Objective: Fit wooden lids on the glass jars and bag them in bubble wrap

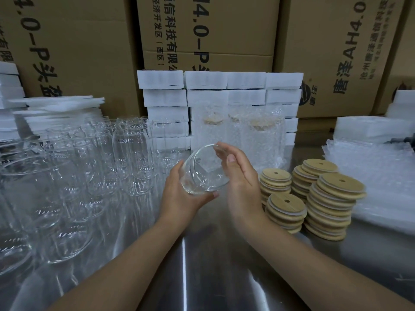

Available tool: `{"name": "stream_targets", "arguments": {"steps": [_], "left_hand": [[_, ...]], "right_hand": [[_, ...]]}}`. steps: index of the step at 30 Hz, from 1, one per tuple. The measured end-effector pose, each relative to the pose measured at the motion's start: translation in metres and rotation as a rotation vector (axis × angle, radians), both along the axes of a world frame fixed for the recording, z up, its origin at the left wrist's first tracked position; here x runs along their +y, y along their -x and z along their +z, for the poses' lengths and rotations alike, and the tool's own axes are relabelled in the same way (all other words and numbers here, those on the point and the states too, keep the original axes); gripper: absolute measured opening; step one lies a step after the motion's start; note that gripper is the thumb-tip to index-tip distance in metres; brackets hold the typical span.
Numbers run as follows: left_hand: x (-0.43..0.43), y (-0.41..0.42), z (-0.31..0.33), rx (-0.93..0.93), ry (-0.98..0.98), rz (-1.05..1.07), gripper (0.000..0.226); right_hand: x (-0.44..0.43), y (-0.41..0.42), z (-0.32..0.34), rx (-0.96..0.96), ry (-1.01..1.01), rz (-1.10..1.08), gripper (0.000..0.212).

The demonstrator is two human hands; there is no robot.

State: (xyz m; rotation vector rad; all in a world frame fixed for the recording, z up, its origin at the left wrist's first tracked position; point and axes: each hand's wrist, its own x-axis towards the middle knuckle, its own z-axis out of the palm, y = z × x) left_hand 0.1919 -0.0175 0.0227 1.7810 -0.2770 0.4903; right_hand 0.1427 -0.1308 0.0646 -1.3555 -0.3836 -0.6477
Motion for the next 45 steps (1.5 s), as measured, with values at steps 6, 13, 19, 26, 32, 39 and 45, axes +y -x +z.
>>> {"name": "stream_targets", "arguments": {"steps": [6, 13, 19, 26, 32, 39, 45], "left_hand": [[0.001, 0.001, -0.001, -0.01, 0.044, -0.003, 0.091], [0.003, 0.001, 0.001, -0.05, -0.007, 0.053, 0.096], [0.002, 0.004, 0.002, -0.031, -0.06, 0.143, 0.103], [-0.008, 0.016, 0.011, 0.042, 0.071, -0.152, 0.088], [-0.009, 0.019, 0.011, 0.221, 0.26, -0.359, 0.091], [-0.005, 0.021, 0.022, 0.537, 0.449, -0.561, 0.1], [-0.004, 0.018, 0.022, 0.553, 0.615, -0.56, 0.097]], "right_hand": [[0.001, 0.006, 0.0, -0.005, 0.124, 0.042, 0.036], [0.005, 0.004, -0.007, 0.014, 0.218, -0.01, 0.045], [0.003, 0.0, -0.007, 0.045, 0.183, -0.039, 0.043], [0.001, 0.004, -0.003, 0.032, 0.194, -0.077, 0.056], [-0.001, 0.002, -0.004, 0.062, 0.242, -0.103, 0.046], [0.005, 0.006, -0.006, 0.056, 0.318, -0.023, 0.025], [0.004, 0.004, -0.009, 0.001, 0.368, -0.001, 0.026]]}}
